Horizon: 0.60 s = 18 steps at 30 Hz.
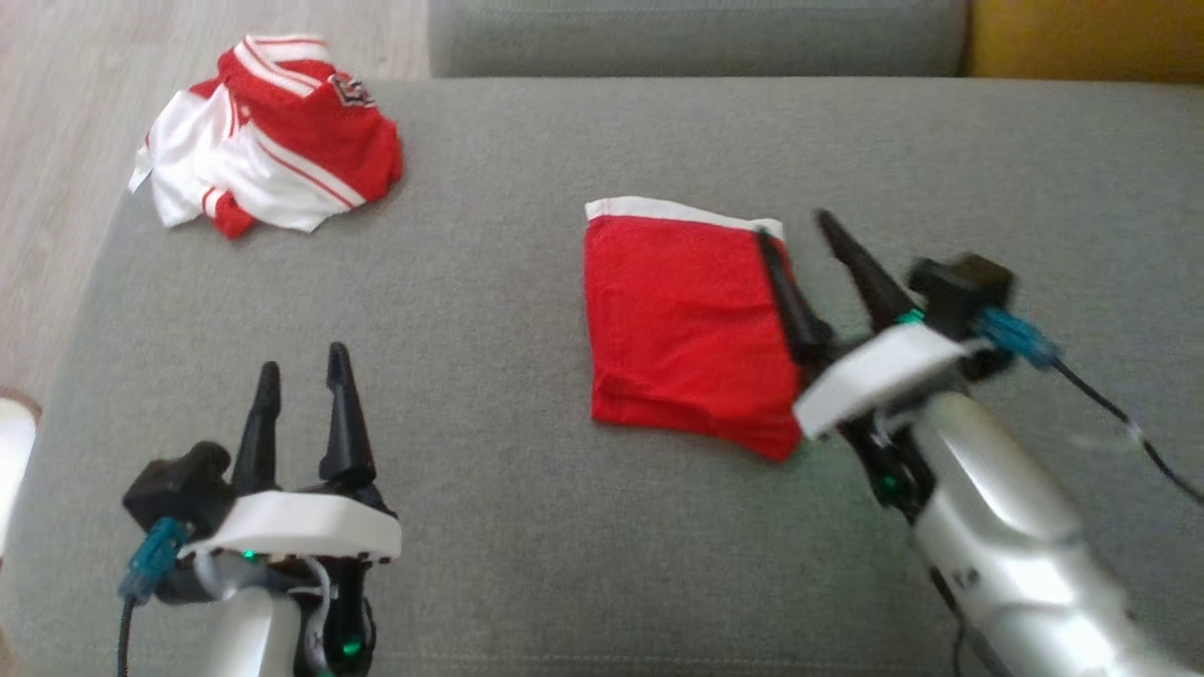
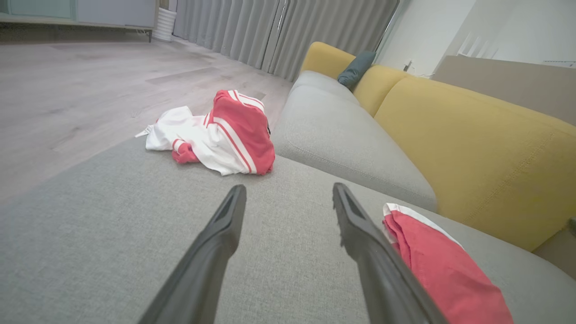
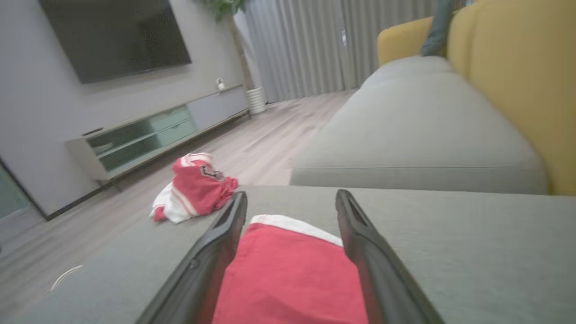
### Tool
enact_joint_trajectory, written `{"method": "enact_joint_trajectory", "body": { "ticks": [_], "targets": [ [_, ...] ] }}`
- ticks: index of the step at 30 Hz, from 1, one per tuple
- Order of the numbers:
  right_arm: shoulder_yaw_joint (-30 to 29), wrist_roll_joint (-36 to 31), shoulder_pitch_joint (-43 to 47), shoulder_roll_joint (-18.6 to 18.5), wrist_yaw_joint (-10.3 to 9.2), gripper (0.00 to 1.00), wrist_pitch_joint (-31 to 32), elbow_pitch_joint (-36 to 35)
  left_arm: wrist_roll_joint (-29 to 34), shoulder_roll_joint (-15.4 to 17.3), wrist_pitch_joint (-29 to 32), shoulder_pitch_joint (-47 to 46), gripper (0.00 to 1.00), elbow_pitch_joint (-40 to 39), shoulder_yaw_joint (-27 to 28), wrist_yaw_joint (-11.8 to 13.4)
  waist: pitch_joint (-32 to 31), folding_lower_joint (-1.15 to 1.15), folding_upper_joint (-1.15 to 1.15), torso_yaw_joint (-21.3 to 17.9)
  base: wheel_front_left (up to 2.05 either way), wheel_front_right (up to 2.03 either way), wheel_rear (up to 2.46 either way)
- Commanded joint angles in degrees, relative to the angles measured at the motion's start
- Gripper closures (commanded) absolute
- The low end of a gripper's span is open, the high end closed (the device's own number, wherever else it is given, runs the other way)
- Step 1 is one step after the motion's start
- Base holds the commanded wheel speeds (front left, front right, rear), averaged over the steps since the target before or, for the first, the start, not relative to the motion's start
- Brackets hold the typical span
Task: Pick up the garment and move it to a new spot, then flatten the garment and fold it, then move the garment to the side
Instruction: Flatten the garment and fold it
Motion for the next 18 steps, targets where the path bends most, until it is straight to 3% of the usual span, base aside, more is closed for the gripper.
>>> {"method": "enact_joint_trajectory", "body": {
  "ticks": [1, 7, 14, 18],
  "targets": [
    [-2.86, -2.83, 2.93, 0.99, 0.37, 0.00, -0.61, -3.18, 1.24, 0.16, -0.70, -0.83, 0.00, -1.36, 2.44, 0.17, -1.18, 0.00, 0.00, -1.04, 0.00, 0.00, 0.00],
    [-17.28, -13.95, 12.59, 3.64, 0.37, 0.00, -0.61, -11.01, 3.58, 0.16, -0.70, 0.60, 0.00, -0.42, 2.68, -0.18, -3.38, 0.00, 0.00, -2.21, 0.00, 0.00, 0.00],
    [-23.97, -20.57, 20.02, 4.94, 0.37, 0.00, -0.62, -16.80, 5.25, 0.16, -0.70, 3.28, 0.00, -0.23, 2.19, -0.74, -4.89, 0.00, 0.00, -2.59, 0.00, 0.00, 0.00],
    [-24.44, -20.07, 22.97, 5.01, 0.37, 0.00, -0.51, -18.99, 6.63, 0.16, -0.70, 4.54, 0.00, 0.37, 2.02, -1.46, -5.21, 0.00, 0.00, -2.63, 0.00, 0.00, 0.00]
  ]
}}
